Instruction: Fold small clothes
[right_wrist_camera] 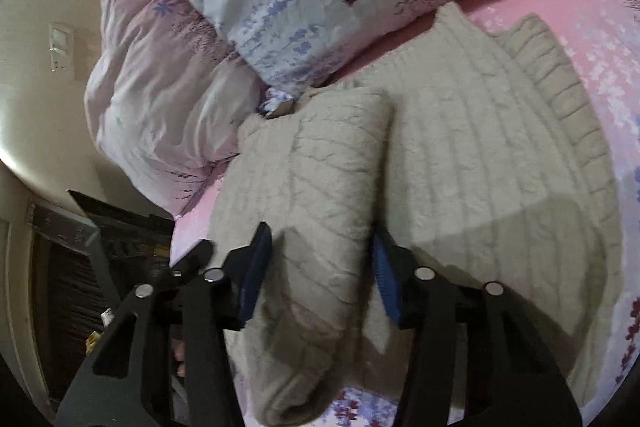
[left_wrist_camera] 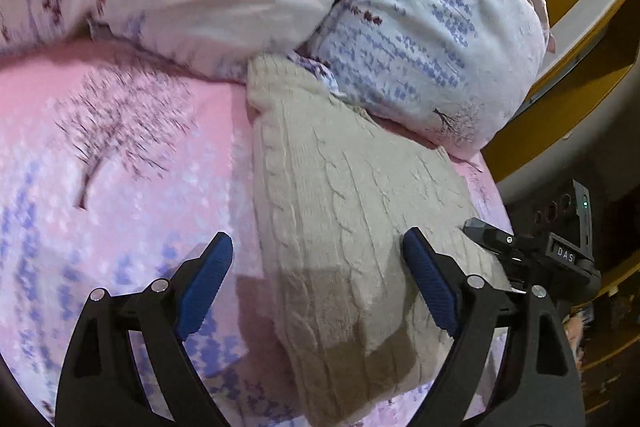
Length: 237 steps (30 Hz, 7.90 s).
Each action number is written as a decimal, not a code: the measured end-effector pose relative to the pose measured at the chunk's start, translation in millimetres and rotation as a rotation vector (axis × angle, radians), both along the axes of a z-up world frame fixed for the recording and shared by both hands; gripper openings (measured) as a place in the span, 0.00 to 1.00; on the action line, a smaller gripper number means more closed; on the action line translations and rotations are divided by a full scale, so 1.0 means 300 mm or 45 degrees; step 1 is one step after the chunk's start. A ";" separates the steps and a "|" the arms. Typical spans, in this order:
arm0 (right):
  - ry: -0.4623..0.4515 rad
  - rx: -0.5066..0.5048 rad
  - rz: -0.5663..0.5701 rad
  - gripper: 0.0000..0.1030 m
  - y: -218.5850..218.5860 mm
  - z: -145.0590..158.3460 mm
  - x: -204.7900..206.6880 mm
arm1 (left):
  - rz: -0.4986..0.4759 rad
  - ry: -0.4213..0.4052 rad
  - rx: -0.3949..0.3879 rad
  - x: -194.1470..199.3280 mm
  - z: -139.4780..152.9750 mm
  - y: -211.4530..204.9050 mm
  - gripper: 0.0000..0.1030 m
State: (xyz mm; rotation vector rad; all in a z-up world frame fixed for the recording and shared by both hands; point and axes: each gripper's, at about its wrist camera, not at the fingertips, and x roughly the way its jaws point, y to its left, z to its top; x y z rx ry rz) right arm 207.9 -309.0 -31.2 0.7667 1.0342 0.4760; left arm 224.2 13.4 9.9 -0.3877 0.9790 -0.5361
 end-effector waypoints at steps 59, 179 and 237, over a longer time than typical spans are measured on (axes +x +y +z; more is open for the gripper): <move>-0.165 -0.480 -0.185 0.20 -0.276 0.034 -0.250 | -0.118 -0.081 -0.013 -0.211 0.021 -0.189 0.44; -0.351 -0.922 -0.131 0.98 0.181 0.132 -0.551 | 0.153 -0.141 0.592 -0.560 0.058 0.109 0.99; -0.287 -1.023 -0.045 0.98 0.293 0.053 -0.517 | 0.169 -0.121 0.754 -0.549 0.013 0.049 0.99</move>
